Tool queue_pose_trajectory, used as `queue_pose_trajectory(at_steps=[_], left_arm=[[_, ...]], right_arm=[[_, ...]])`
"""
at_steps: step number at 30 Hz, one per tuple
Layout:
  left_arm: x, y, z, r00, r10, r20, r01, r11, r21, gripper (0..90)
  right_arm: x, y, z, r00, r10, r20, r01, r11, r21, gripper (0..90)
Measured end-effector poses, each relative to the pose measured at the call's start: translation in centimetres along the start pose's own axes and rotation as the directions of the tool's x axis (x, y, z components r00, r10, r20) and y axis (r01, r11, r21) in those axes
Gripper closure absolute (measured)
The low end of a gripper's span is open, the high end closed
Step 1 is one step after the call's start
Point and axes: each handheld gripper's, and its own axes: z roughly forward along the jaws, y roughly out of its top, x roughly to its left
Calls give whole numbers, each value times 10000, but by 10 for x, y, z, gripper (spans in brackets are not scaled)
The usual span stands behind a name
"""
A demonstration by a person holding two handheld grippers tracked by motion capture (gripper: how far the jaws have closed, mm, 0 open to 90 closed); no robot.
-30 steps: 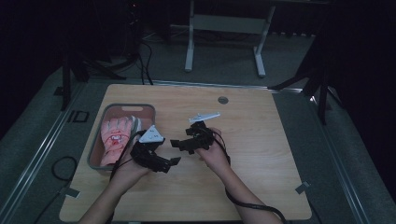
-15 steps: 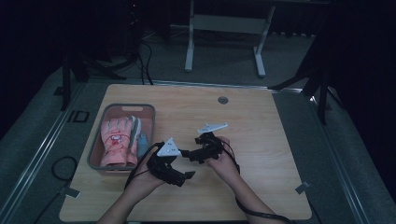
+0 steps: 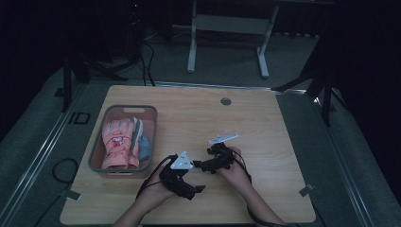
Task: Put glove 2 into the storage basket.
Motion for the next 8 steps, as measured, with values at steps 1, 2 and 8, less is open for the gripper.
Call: queue_pose_trajectory(at_steps=[1,2,8], left_arm=[[0,-1,1,10000,-13,28,13,10000,13,80],[0,-1,2,10000,-64,66,65,10000,-8,80],[0,-5,5,9998,-129,119,130,9999,-20,80]], right_arm=[[0,0,0,10000,0,0,0,10000,0,124],[-1,-1,0,10000,-11,-3,11,10000,35,123],[0,-2,1,9998,-163,69,163,9999,55,124]])
